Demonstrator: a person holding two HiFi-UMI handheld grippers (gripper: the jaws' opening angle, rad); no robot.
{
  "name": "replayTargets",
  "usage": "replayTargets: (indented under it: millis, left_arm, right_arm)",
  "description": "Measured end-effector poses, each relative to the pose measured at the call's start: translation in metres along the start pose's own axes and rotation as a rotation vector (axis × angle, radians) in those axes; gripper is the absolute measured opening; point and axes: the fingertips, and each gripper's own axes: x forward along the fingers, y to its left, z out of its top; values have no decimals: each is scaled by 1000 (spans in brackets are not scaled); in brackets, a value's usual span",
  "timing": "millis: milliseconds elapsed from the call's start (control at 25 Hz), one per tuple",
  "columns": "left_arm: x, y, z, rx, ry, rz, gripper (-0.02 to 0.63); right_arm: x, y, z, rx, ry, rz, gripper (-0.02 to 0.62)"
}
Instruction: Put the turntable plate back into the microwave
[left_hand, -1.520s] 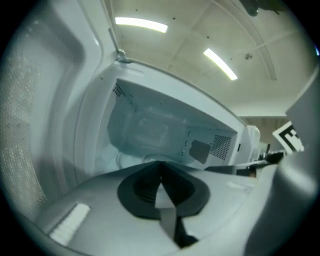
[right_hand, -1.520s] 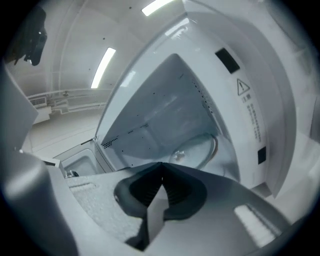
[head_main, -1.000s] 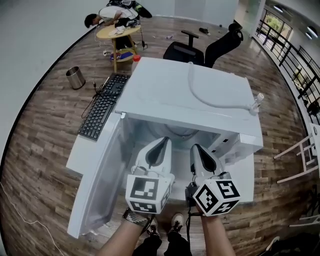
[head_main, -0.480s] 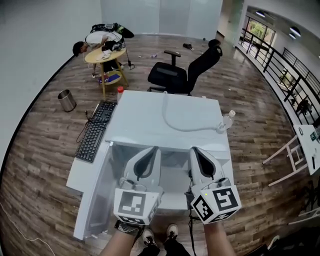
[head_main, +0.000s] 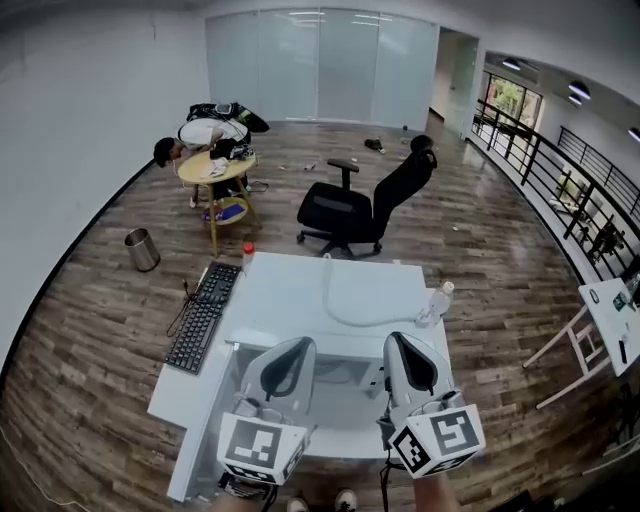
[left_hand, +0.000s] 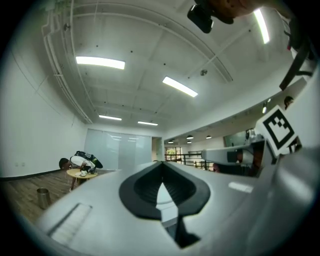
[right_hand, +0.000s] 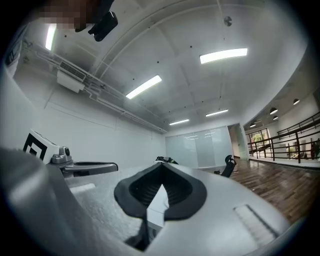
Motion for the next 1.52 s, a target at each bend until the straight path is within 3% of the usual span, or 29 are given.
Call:
replayTargets:
  millis: [280, 600, 720, 840, 1040, 1240, 1400, 1520]
  left_arm:
    - [0, -11, 19, 13, 24, -61, 3]
    - [4, -20, 58, 55, -49, -56, 3]
    - [6, -23, 53, 91, -37, -67, 3]
    - [5, -28, 55, 61, -44, -57, 3]
    - [2, -23, 46, 83, -20, -43, 3]
    - [-6, -22, 42, 138, 2, -39, 3]
    - [-13, -26, 50, 85, -18, -42, 3]
    - [-20, -23, 45, 108, -6, -49, 3]
  right_arm:
    - [-14, -8, 23, -55, 2, -10, 2]
    - [-21, -20, 36, -60, -19, -33, 2]
    - [-23, -26, 37, -48, -22, -39, 2]
    - [-26, -29, 34, -28, -21, -35, 2]
    - [-27, -27, 35, -40, -24, -41, 2]
    - [-28, -16, 34, -31, -15, -19, 2]
    - [-35, -11, 37, -29, -10, -23, 2]
    - [-44, -9, 38, -27, 1, -40, 2]
